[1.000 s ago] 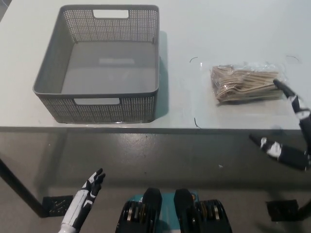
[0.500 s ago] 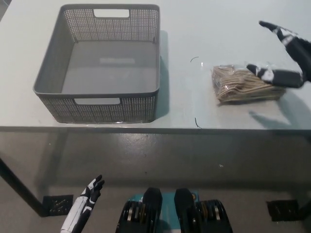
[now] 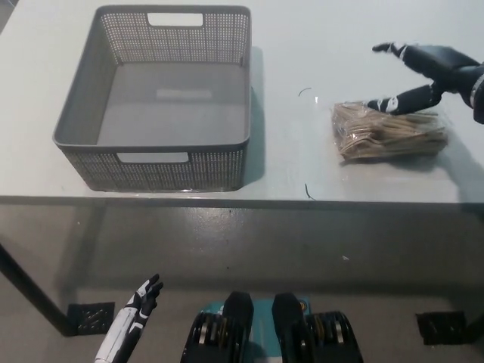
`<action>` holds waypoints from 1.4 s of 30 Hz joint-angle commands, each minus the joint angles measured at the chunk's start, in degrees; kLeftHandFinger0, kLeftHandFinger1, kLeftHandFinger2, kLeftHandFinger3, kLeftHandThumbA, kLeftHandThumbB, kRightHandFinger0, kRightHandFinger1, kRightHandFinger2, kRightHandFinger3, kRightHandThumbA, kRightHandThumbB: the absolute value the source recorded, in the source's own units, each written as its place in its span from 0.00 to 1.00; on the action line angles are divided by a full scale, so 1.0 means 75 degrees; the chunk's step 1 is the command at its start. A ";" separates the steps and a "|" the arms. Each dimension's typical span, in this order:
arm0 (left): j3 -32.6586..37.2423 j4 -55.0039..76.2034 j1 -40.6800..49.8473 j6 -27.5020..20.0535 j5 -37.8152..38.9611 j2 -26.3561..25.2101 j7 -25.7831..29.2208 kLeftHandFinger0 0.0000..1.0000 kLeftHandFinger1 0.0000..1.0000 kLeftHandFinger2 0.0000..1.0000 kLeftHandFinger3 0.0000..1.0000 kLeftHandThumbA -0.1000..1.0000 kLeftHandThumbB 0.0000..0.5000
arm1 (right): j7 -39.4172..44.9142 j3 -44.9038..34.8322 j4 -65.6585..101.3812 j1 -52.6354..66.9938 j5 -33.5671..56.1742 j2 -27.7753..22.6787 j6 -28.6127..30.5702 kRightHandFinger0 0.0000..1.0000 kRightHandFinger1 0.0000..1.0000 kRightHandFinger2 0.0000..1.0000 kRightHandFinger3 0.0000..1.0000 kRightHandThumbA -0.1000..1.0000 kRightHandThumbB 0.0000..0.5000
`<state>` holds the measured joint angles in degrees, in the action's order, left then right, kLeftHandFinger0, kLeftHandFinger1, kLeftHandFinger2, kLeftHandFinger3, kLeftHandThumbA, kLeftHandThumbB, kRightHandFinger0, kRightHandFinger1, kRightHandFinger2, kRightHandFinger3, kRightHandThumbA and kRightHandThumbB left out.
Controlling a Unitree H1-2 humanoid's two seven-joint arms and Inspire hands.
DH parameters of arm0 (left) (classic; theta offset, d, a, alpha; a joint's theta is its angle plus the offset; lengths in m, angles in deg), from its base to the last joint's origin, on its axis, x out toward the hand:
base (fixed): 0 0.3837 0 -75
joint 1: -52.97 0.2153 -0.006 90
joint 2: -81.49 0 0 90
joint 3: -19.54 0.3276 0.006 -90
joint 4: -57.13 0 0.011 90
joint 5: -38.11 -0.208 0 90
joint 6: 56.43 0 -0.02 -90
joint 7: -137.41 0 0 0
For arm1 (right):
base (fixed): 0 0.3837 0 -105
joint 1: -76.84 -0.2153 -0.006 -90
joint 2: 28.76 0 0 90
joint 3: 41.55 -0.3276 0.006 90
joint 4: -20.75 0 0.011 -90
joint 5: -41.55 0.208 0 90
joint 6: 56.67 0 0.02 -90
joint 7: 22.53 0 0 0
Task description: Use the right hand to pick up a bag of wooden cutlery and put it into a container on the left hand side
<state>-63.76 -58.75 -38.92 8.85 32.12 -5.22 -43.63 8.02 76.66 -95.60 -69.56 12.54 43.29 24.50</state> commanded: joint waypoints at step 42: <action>0.0203 0.0023 -0.0047 -0.0294 -0.0068 -0.0242 0.0058 1.00 1.00 1.00 1.00 1.00 0.92 | 0.2346 0.0278 0.0545 -0.0488 -0.0674 -0.0568 -0.0126 1.00 1.00 1.00 1.00 0.75 1.00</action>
<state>-62.37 -58.95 -39.32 8.83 32.00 -5.91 -43.64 25.33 79.98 -93.64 -70.13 9.24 41.29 23.65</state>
